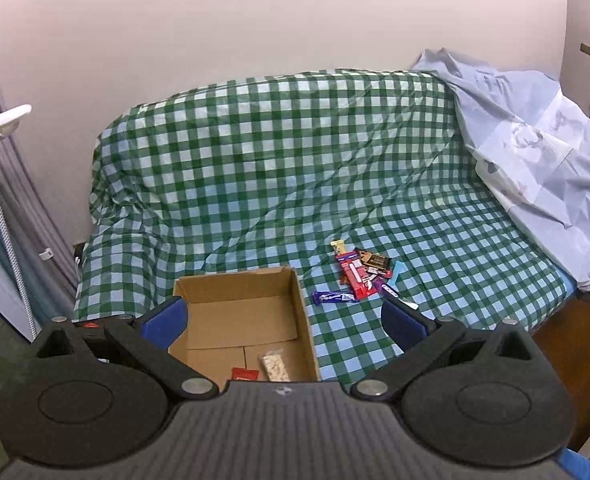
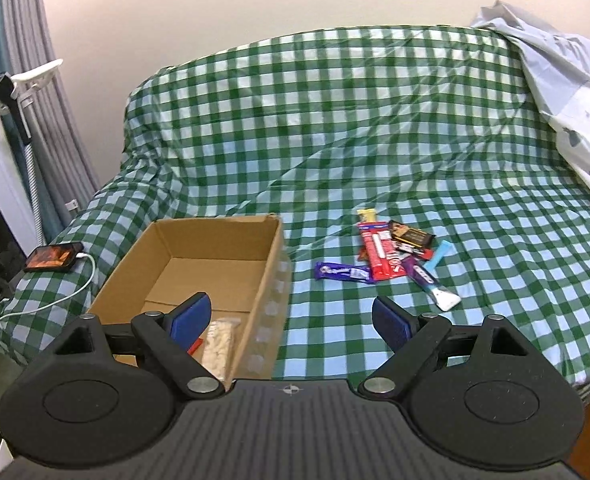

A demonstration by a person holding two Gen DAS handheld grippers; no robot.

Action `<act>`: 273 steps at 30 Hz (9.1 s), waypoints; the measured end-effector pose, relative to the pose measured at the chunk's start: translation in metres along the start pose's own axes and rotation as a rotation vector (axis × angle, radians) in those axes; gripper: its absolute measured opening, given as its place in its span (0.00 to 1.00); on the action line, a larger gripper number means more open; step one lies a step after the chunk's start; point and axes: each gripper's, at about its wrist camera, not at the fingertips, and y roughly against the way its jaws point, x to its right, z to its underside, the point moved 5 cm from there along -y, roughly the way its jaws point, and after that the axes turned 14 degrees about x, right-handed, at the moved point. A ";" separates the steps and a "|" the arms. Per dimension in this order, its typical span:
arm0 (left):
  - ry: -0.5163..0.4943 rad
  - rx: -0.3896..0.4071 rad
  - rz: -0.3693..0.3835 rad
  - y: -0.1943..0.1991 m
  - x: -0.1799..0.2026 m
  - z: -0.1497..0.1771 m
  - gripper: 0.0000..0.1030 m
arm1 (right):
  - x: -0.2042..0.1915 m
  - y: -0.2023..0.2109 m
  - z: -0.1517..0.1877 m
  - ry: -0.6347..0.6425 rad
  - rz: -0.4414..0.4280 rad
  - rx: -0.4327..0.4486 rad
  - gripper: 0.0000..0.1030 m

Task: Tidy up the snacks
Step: 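Move both open grippers back toward the remaining snack pile, then grasp the purple-silver tube with the right gripper while the left grasps the Alpenliebe bar, then carry the purple tube and Alpenliebe bar over the box with both grippers, then lower the Alpenliebe bar into the box and open the left gripper while the right releases the purple tube, then lift both open grippers up out of the box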

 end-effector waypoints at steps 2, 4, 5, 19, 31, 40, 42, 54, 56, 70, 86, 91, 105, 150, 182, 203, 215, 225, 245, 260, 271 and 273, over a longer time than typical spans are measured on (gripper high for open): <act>0.004 -0.002 0.006 -0.003 0.004 -0.002 1.00 | 0.009 0.002 0.000 -0.011 0.012 0.005 0.86; 0.006 -0.007 0.020 -0.007 0.009 -0.004 1.00 | 0.016 0.002 0.001 -0.022 0.025 0.007 0.86; 0.008 -0.010 0.026 -0.009 0.011 -0.004 1.00 | 0.021 0.002 0.001 -0.030 0.033 0.008 0.86; -0.060 -0.239 0.136 -0.168 0.060 0.044 1.00 | 0.104 -0.028 0.006 -0.091 0.153 0.021 0.88; -0.189 -0.427 0.163 -0.409 0.115 0.136 1.00 | 0.189 -0.120 0.035 -0.072 0.191 -0.082 0.90; -0.321 -0.481 0.157 -0.516 0.133 0.181 1.00 | 0.229 -0.209 0.063 -0.043 0.175 -0.172 0.90; -0.346 -0.507 0.153 -0.535 0.133 0.191 1.00 | 0.233 -0.229 0.068 -0.026 0.164 -0.186 0.90; -0.487 -0.610 0.174 -0.605 0.138 0.240 1.00 | 0.249 -0.320 0.095 0.048 0.141 -0.257 0.90; -0.516 -0.628 0.178 -0.613 0.137 0.250 1.00 | 0.251 -0.330 0.102 0.052 0.144 -0.276 0.90; -0.375 -0.665 0.240 -0.595 0.139 0.244 0.00 | 0.232 -0.336 0.116 0.186 0.113 -0.236 0.28; -0.073 -0.466 0.290 -0.470 0.139 0.180 0.00 | 0.211 -0.242 0.074 0.023 0.166 -0.140 0.25; 0.024 -0.405 0.293 -0.433 0.116 0.162 0.00 | 0.191 -0.210 0.054 -0.015 0.148 -0.087 0.25; 0.127 -0.280 0.260 -0.341 0.053 0.140 0.00 | 0.129 -0.142 0.030 -0.016 0.088 -0.034 0.25; 0.127 -0.141 0.230 -0.292 0.066 0.134 0.15 | 0.162 -0.114 0.034 -0.132 0.150 -0.004 0.25; 0.370 -0.075 0.026 -0.118 -0.095 0.225 0.15 | -0.068 -0.013 0.041 0.088 -0.218 -0.051 0.25; 0.406 -0.175 -0.046 -0.176 -0.128 0.235 0.15 | -0.086 -0.068 0.048 0.114 -0.209 -0.145 0.25; 0.407 -0.225 -0.044 -0.219 -0.134 0.240 0.15 | -0.095 -0.108 0.053 0.117 -0.216 -0.208 0.25; 0.399 -0.271 -0.063 -0.257 -0.145 0.245 0.15 | -0.096 -0.145 0.058 0.109 -0.225 -0.253 0.25; 0.374 -0.338 -0.103 -0.308 -0.155 0.256 0.15 | -0.097 -0.193 0.072 0.086 -0.220 -0.302 0.25; 0.358 -0.415 -0.177 -0.330 -0.159 0.275 1.00 | -0.101 -0.215 0.080 0.050 -0.190 -0.335 0.57; 0.315 -0.448 -0.188 -0.288 -0.146 0.275 1.00 | -0.102 -0.175 0.077 0.070 -0.187 -0.319 0.82; 0.314 -0.434 -0.191 -0.275 -0.143 0.272 1.00 | -0.102 -0.162 0.075 0.066 -0.188 -0.312 0.82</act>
